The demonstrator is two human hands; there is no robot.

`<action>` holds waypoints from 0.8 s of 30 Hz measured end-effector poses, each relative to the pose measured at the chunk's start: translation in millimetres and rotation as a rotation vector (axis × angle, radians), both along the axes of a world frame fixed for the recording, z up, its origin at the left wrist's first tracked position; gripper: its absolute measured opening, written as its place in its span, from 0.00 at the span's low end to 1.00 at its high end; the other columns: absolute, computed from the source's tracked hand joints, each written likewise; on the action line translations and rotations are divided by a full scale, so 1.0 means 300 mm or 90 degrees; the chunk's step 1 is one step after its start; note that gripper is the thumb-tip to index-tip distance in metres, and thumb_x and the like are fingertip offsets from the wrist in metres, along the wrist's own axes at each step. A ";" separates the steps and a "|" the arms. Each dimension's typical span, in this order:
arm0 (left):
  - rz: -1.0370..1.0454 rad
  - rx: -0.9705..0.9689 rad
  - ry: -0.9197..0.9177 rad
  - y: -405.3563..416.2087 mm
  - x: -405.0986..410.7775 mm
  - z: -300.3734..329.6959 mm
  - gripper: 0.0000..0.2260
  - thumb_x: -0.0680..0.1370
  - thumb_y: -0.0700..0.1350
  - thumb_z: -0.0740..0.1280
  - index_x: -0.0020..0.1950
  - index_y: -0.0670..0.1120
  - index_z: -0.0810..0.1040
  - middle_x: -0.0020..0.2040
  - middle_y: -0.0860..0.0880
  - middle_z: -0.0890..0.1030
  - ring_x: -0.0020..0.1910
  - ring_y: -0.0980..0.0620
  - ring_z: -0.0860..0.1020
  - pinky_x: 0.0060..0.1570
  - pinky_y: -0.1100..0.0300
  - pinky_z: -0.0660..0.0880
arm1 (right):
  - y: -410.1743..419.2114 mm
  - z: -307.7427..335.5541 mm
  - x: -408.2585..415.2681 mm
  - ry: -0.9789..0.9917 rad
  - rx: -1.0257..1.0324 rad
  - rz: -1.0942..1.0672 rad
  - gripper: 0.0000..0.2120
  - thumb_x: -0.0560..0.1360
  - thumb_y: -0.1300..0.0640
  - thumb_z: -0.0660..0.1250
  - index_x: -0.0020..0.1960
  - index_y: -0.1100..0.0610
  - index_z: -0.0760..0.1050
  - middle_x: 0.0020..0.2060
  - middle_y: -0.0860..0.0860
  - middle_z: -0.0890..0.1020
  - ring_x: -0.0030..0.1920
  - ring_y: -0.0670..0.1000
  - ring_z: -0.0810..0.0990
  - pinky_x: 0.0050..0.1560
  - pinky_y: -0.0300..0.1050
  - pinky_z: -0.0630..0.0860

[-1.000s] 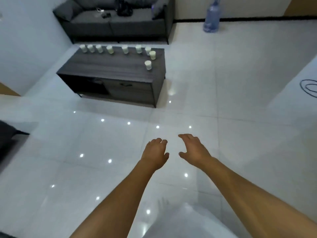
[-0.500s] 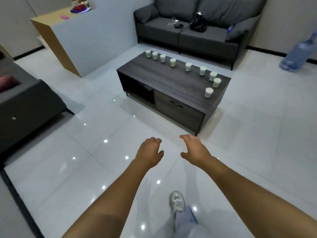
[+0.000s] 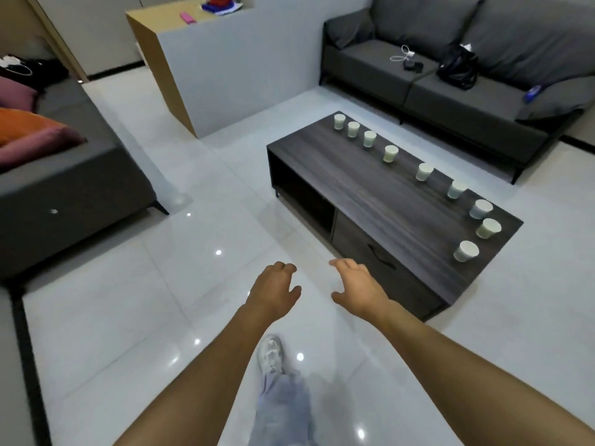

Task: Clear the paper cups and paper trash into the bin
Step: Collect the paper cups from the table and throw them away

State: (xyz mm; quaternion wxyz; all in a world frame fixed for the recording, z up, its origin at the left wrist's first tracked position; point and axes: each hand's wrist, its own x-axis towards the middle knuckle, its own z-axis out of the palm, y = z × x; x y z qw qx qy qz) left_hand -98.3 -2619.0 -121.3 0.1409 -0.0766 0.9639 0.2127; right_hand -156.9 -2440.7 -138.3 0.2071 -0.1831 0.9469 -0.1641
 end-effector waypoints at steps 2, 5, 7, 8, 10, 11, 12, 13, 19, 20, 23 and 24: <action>0.003 -0.002 -0.005 -0.115 -0.136 -0.021 0.21 0.80 0.49 0.60 0.72 0.45 0.65 0.68 0.47 0.69 0.66 0.48 0.67 0.61 0.57 0.67 | -0.108 -0.017 -0.142 0.006 -0.004 0.001 0.33 0.75 0.57 0.68 0.75 0.50 0.58 0.73 0.48 0.64 0.70 0.53 0.65 0.66 0.49 0.70; 0.008 -0.003 0.004 -0.300 -0.358 -0.030 0.21 0.80 0.50 0.61 0.72 0.45 0.65 0.68 0.47 0.69 0.66 0.47 0.67 0.62 0.56 0.68 | -0.282 -0.021 -0.366 0.005 -0.011 0.004 0.33 0.75 0.57 0.67 0.76 0.51 0.57 0.73 0.49 0.63 0.69 0.54 0.64 0.66 0.50 0.70; 0.011 0.006 0.000 -0.416 -0.494 -0.012 0.21 0.80 0.49 0.61 0.72 0.45 0.65 0.68 0.46 0.69 0.66 0.47 0.67 0.62 0.56 0.68 | -0.400 -0.003 -0.502 0.002 -0.014 -0.004 0.33 0.75 0.57 0.67 0.76 0.51 0.57 0.73 0.49 0.64 0.69 0.54 0.65 0.65 0.51 0.70; 0.006 0.005 0.001 -0.475 -0.561 -0.001 0.21 0.80 0.49 0.61 0.72 0.45 0.65 0.68 0.46 0.69 0.66 0.47 0.67 0.62 0.56 0.68 | -0.462 0.005 -0.569 0.002 -0.016 -0.005 0.33 0.75 0.57 0.67 0.76 0.51 0.57 0.72 0.49 0.64 0.69 0.54 0.65 0.65 0.51 0.71; 0.004 -0.002 0.007 -0.587 -0.690 0.013 0.21 0.80 0.49 0.61 0.72 0.45 0.65 0.68 0.46 0.69 0.66 0.47 0.67 0.62 0.56 0.68 | -0.583 0.021 -0.693 0.006 -0.023 -0.002 0.33 0.75 0.57 0.67 0.76 0.51 0.57 0.72 0.49 0.64 0.69 0.54 0.65 0.65 0.52 0.71; 0.009 -0.001 0.008 -0.638 -0.750 0.019 0.21 0.80 0.49 0.61 0.71 0.45 0.65 0.68 0.46 0.69 0.66 0.47 0.67 0.62 0.55 0.69 | -0.640 0.029 -0.750 0.004 -0.027 0.001 0.33 0.75 0.57 0.67 0.76 0.51 0.57 0.72 0.49 0.64 0.69 0.54 0.65 0.65 0.52 0.71; 0.015 0.002 0.008 -0.686 -0.805 0.024 0.21 0.80 0.49 0.61 0.71 0.45 0.65 0.68 0.46 0.69 0.66 0.47 0.67 0.62 0.55 0.69 | -0.692 0.033 -0.804 -0.001 -0.029 0.005 0.33 0.75 0.57 0.67 0.76 0.51 0.57 0.72 0.49 0.64 0.69 0.54 0.65 0.65 0.52 0.71; 0.016 0.002 0.007 -0.732 -0.858 0.026 0.21 0.80 0.49 0.61 0.71 0.45 0.65 0.68 0.46 0.69 0.66 0.47 0.68 0.62 0.55 0.69 | -0.741 0.032 -0.857 -0.003 -0.029 0.010 0.33 0.75 0.57 0.67 0.76 0.51 0.56 0.72 0.49 0.63 0.69 0.54 0.65 0.65 0.52 0.71; 0.009 -0.002 -0.010 -0.980 -1.225 -0.010 0.21 0.80 0.49 0.61 0.71 0.45 0.65 0.68 0.46 0.69 0.66 0.47 0.68 0.61 0.55 0.69 | -0.977 -0.009 -1.235 -0.028 -0.015 0.024 0.33 0.75 0.56 0.66 0.76 0.51 0.55 0.73 0.50 0.62 0.68 0.55 0.64 0.63 0.52 0.72; 0.010 -0.001 -0.014 -1.017 -1.294 -0.020 0.21 0.80 0.49 0.61 0.71 0.45 0.65 0.68 0.46 0.69 0.66 0.47 0.67 0.62 0.55 0.69 | -1.012 -0.016 -1.308 -0.029 -0.014 0.022 0.33 0.75 0.56 0.66 0.76 0.52 0.55 0.73 0.50 0.62 0.69 0.55 0.64 0.63 0.52 0.71; 0.004 -0.011 -0.017 -1.131 -1.539 -0.035 0.21 0.80 0.49 0.61 0.71 0.46 0.65 0.68 0.47 0.69 0.66 0.47 0.67 0.62 0.56 0.68 | -1.125 -0.038 -1.559 -0.023 -0.034 0.008 0.33 0.76 0.57 0.65 0.77 0.52 0.55 0.73 0.50 0.62 0.69 0.55 0.64 0.63 0.51 0.71; 0.004 -0.016 -0.018 -1.167 -1.626 -0.038 0.21 0.80 0.50 0.61 0.71 0.46 0.65 0.68 0.47 0.69 0.66 0.47 0.67 0.62 0.56 0.68 | -1.165 -0.039 -1.646 -0.022 -0.045 0.005 0.32 0.76 0.57 0.65 0.76 0.52 0.56 0.73 0.50 0.62 0.69 0.55 0.64 0.63 0.51 0.71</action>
